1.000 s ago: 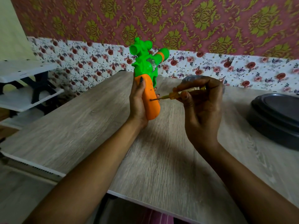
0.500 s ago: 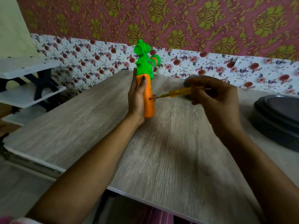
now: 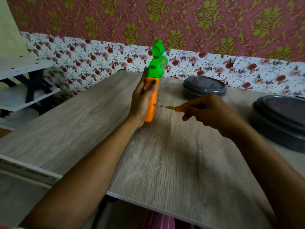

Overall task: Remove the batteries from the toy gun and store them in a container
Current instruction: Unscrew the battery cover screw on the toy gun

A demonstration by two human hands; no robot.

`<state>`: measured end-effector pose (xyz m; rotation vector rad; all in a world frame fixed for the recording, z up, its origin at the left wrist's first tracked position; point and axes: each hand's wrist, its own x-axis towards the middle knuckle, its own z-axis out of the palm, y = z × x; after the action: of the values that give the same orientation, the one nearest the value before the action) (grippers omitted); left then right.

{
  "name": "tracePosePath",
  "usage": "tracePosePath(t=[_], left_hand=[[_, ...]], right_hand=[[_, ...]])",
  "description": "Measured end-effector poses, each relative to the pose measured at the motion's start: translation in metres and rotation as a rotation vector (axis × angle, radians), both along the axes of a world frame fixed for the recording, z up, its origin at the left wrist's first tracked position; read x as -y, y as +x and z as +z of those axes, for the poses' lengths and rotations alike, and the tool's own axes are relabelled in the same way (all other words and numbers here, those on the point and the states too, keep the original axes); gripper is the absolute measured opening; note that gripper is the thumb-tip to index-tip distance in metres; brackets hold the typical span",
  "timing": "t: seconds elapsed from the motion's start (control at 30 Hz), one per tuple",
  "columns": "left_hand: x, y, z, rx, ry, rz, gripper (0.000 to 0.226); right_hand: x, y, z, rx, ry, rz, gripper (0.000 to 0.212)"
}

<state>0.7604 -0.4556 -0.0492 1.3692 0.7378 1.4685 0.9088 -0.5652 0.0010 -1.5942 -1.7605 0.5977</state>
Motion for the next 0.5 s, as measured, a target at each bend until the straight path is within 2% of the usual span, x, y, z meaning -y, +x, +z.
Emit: tracePosePath(t=[0.1, 0.33, 0.4, 0.5], left_hand=[[0.001, 0.002, -0.003, -0.018, -0.008, -0.017, 0.060], [0.003, 0.011, -0.010, -0.028, -0.071, -0.066, 0.047], [0.003, 0.010, -0.010, -0.026, -0.085, -0.066, 0.046], [0.003, 0.008, -0.010, -0.013, -0.127, -0.086, 0.042]], right_hand=[[-0.004, 0.002, 0.005, 0.069, -0.011, 0.019, 0.014], [-0.007, 0.006, 0.011, 0.367, 0.179, 0.002, 0.018], [-0.002, 0.004, 0.000, 0.448, 0.331, -0.020, 0.019], [0.004, 0.003, -0.018, 0.690, 0.701, 0.033, 0.025]])
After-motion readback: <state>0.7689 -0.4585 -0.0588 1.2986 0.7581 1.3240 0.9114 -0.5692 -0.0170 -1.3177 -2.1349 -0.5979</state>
